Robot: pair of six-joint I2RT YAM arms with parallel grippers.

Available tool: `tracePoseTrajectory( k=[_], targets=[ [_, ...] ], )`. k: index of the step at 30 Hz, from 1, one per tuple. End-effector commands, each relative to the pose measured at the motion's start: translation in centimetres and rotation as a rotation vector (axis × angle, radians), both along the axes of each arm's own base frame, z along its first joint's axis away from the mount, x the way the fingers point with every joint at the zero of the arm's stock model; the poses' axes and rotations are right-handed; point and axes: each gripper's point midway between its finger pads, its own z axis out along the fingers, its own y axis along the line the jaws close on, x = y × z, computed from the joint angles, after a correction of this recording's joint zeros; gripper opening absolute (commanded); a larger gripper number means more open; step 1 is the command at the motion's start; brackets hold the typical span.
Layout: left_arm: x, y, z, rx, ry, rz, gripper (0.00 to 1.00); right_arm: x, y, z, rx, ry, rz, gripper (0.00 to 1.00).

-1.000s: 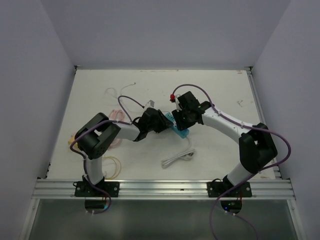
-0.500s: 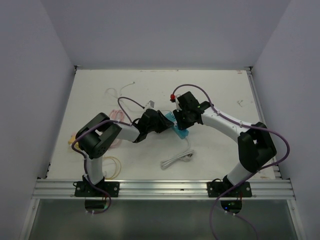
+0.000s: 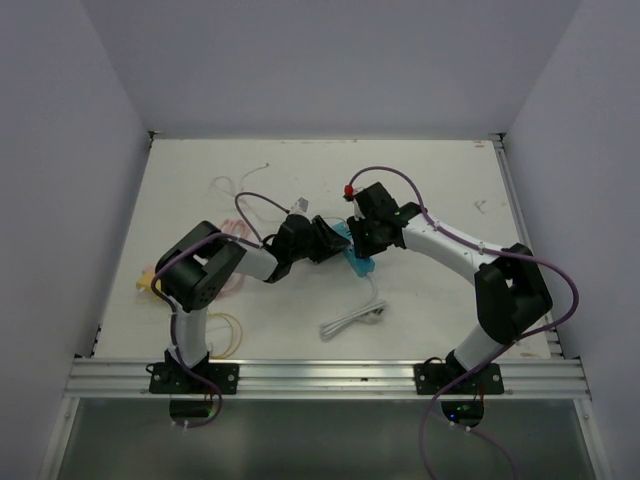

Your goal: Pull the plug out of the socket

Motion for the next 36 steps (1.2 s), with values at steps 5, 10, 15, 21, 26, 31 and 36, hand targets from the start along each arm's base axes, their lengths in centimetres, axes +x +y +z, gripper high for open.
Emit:
tracePoseTrajectory(
  k=[5,10,15,21,26,31,36],
  targets=[
    [0.3,-1.8,0.8,-0.06,-0.047,-0.03,0.37,-0.6,1.3,-0.7,0.047,0.049,-0.021,0.08],
    [-0.5,-1.5,-1.6,-0.006,0.024,-0.018,0.19,-0.7,1.6,-0.4,0.062,0.054,-0.019,0.04],
    [-0.9,-0.2,-3.5,0.144,0.076,0.013,0.05,-0.4,1.8,0.4,0.063,0.036,-0.011,0.0],
    [-1.9,1.2,-5.1,0.28,0.118,0.045,0.0,0.4,1.6,2.1,0.054,0.002,-0.044,0.0],
    [-3.0,2.2,-6.8,0.365,0.158,0.063,0.0,0.9,1.3,3.5,0.056,-0.021,-0.097,0.0],
    [-3.8,2.7,-7.4,0.423,0.168,0.07,0.0,1.6,0.5,4.6,0.033,-0.059,-0.169,0.0],
    [-4.2,2.8,-7.8,0.453,0.172,0.064,0.0,1.6,0.6,5.4,0.049,-0.07,-0.175,0.0]
  ],
)
